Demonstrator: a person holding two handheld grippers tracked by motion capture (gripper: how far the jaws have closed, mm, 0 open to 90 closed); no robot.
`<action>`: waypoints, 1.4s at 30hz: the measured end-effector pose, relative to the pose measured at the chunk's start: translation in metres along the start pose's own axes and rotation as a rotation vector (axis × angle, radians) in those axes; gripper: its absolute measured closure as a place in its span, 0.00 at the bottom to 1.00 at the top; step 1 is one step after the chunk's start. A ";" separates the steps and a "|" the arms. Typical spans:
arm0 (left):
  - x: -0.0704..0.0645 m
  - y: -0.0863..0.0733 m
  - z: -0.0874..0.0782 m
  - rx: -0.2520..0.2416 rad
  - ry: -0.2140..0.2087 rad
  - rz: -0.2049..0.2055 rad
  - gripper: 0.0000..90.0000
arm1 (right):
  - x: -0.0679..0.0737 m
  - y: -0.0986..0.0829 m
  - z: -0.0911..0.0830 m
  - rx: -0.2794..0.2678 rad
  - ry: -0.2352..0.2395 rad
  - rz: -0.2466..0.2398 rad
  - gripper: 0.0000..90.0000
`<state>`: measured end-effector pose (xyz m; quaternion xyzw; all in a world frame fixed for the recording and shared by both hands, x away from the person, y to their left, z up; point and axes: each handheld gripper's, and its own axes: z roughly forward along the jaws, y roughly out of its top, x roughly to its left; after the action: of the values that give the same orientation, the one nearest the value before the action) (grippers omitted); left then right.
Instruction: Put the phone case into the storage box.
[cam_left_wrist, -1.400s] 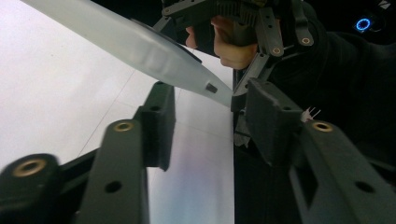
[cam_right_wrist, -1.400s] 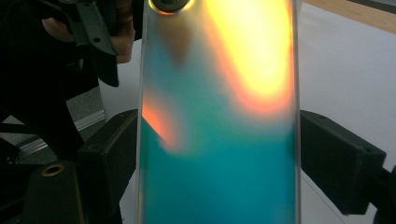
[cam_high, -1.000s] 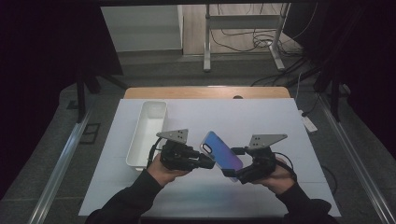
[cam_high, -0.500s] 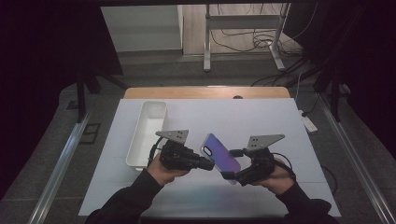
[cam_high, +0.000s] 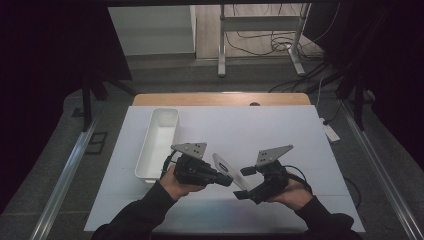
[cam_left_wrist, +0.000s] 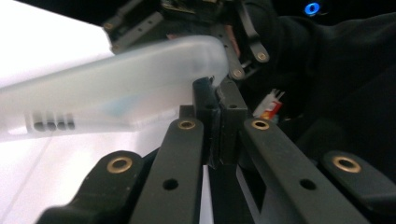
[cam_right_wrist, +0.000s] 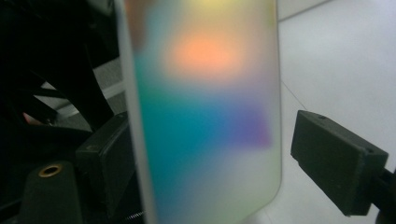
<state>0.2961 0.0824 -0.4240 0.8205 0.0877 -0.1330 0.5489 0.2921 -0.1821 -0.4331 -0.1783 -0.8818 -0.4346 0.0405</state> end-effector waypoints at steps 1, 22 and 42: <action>0.001 0.000 -0.002 -0.006 0.013 -0.006 0.98 | 0.000 0.000 0.000 0.005 -0.007 -0.001 0.18; 0.003 0.002 -0.012 0.053 0.184 -0.055 0.98 | -0.008 -0.007 -0.011 0.007 -0.116 0.027 0.16; 0.010 0.004 -0.020 0.139 0.345 -0.079 0.98 | -0.011 -0.022 -0.024 0.043 -0.233 0.067 0.06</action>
<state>0.3089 0.0994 -0.4160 0.8629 0.2032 -0.0177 0.4623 0.2928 -0.2165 -0.4377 -0.2560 -0.8832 -0.3904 -0.0440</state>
